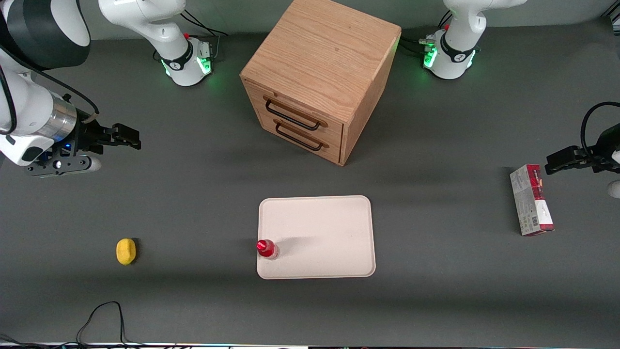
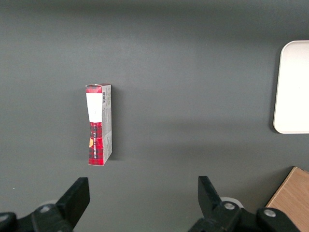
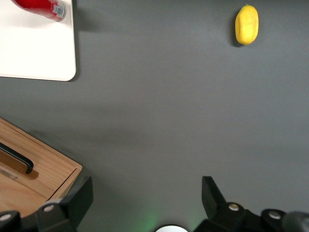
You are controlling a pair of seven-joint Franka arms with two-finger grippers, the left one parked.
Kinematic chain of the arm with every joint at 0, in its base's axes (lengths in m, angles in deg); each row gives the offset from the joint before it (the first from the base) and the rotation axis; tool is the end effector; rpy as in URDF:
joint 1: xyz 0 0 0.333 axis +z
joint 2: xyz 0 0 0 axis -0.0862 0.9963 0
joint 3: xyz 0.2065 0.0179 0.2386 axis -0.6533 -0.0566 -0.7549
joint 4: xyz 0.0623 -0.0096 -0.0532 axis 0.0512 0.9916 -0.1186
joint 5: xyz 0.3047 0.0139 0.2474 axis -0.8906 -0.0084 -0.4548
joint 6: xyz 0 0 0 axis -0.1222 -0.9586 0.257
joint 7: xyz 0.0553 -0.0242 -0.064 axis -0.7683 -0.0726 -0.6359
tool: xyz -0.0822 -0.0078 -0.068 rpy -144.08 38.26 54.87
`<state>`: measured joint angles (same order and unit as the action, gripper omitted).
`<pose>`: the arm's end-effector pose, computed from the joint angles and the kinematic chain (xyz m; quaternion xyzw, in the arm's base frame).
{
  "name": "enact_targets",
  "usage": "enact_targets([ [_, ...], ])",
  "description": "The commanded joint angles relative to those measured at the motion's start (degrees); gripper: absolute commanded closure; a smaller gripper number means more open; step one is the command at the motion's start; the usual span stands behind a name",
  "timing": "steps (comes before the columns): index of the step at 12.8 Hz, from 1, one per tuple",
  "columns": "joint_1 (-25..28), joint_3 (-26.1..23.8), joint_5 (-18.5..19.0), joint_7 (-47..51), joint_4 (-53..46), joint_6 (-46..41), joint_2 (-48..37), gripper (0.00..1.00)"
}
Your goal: Place coke bottle on tray
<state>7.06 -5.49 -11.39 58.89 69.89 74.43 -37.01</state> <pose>0.5606 0.0756 0.5652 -0.9964 -0.0365 0.0759 0.0103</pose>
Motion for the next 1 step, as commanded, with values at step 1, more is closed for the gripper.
enact_targets([
  [1, 1.26, 1.66, 0.59, -0.86, -1.16, -1.11, 0.25, 0.0],
])
